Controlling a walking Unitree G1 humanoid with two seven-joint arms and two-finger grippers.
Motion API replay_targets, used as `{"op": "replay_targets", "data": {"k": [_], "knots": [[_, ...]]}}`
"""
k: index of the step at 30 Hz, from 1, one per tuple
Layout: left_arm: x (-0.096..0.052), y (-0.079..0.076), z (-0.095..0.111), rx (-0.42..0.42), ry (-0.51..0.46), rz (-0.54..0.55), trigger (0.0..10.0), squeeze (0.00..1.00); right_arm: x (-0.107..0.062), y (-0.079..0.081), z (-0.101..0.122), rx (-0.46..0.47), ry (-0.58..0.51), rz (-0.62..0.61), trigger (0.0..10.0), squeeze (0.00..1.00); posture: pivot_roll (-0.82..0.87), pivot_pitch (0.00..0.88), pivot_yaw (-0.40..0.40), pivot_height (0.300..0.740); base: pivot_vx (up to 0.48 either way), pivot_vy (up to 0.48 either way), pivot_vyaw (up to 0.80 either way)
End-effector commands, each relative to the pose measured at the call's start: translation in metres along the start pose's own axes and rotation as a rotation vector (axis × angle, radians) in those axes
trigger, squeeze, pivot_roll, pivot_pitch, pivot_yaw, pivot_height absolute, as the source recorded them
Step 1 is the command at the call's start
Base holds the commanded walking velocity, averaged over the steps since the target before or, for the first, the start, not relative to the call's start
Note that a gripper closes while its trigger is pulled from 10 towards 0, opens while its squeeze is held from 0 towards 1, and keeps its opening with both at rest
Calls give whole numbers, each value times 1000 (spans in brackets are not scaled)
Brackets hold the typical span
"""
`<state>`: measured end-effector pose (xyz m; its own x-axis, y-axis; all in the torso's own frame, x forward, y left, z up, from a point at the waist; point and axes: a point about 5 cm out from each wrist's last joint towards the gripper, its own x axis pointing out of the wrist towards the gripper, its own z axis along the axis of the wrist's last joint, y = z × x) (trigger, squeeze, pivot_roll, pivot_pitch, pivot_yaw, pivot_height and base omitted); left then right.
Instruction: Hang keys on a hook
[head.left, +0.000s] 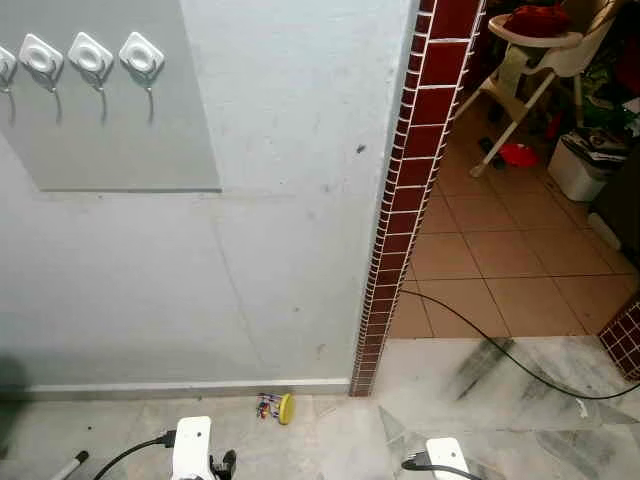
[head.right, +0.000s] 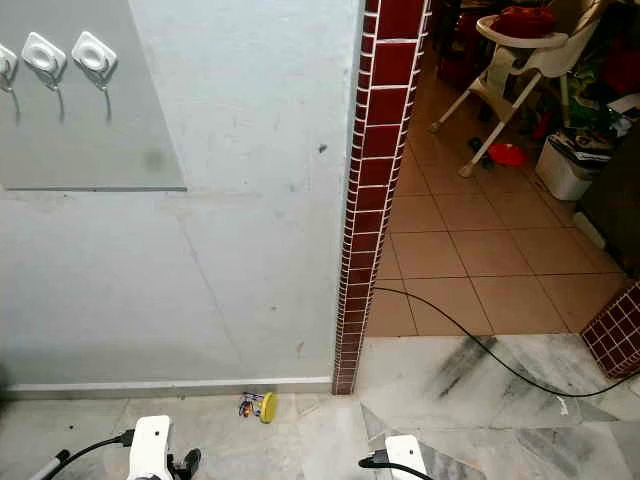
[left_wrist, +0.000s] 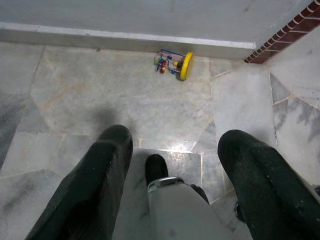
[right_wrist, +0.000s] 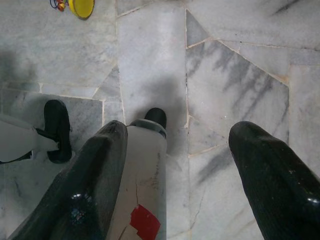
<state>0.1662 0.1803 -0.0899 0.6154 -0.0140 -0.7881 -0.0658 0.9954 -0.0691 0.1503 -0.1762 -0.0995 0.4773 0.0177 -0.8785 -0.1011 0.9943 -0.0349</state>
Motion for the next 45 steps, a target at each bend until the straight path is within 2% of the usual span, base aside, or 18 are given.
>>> {"op": "replay_targets", "data": {"k": [1,3,4,6,14,20,45], "knots": [[-5,7,-12,170,29,-14,10000,0,1,-7,25,-206,-100,48,10000,0,-34,0,-18,740,0,0,0],[-5,8,-10,172,22,-14,10000,0,0,-9,26,-226,-101,47,10000,0,-33,0,-21,740,0,0,0],[-5,14,-5,179,12,-5,10000,0,0,-14,27,-286,-96,44,10000,0,-34,0,-20,740,0,0,0],[-4,16,-3,180,9,-1,10000,0,-1,-17,27,-297,-93,42,10000,0,-33,0,-21,740,0,0,0],[-4,28,8,225,-13,12,10000,0,-2,-37,40,-250,-108,-5,10000,0,-33,0,-19,740,0,0,0],[-4,30,9,216,-18,16,10000,0,-2,-38,44,-222,-120,-18,10000,0,-35,0,-17,740,0,0,0],[-4,30,9,216,-18,16,10000,0,-2,-38,44,-222,-120,-18,10000,0,-35,0,-17,740,0,0,0]]}}
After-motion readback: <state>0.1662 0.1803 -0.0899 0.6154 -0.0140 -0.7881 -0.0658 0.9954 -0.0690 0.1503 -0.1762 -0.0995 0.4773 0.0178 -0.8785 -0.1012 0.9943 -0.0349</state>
